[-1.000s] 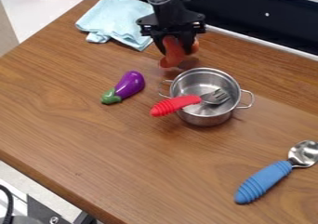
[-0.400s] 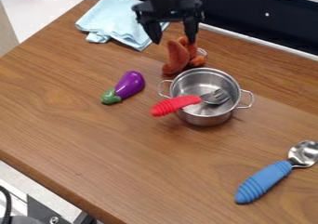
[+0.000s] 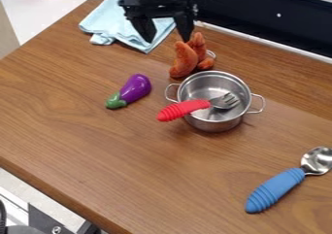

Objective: Moved the orange object to the upper left side of the table

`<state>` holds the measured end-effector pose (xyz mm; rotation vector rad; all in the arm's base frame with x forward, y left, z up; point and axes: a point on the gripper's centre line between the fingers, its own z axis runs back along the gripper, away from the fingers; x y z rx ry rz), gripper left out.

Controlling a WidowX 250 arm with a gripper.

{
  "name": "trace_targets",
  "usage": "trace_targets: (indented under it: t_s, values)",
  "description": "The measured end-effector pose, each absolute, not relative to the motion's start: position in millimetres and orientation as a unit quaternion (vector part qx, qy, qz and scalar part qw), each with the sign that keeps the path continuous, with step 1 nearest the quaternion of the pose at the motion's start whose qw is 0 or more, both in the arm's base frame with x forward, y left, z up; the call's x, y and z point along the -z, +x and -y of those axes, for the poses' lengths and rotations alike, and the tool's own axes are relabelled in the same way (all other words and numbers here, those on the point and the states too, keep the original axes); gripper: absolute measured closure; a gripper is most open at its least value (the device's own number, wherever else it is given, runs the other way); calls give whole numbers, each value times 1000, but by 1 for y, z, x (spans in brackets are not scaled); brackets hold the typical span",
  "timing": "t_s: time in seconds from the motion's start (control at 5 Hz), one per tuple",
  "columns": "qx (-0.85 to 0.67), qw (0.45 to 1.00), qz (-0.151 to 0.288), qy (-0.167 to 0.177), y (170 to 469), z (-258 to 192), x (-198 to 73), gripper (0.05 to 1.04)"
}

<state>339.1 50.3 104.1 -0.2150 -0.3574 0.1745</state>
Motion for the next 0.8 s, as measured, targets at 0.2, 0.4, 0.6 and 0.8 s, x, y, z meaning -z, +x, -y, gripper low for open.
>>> trace_targets:
  t_s: [0.2, 0.4, 0.6, 0.8]
  values:
    - [-40, 984, 147, -98, 318, -49, -92, 86]
    - [8, 987, 127, -94, 311, -30, -83, 86]
    - [27, 989, 117, -89, 314, -1, -81, 86]
    - [22, 991, 104, -79, 332, 21, -73, 86]
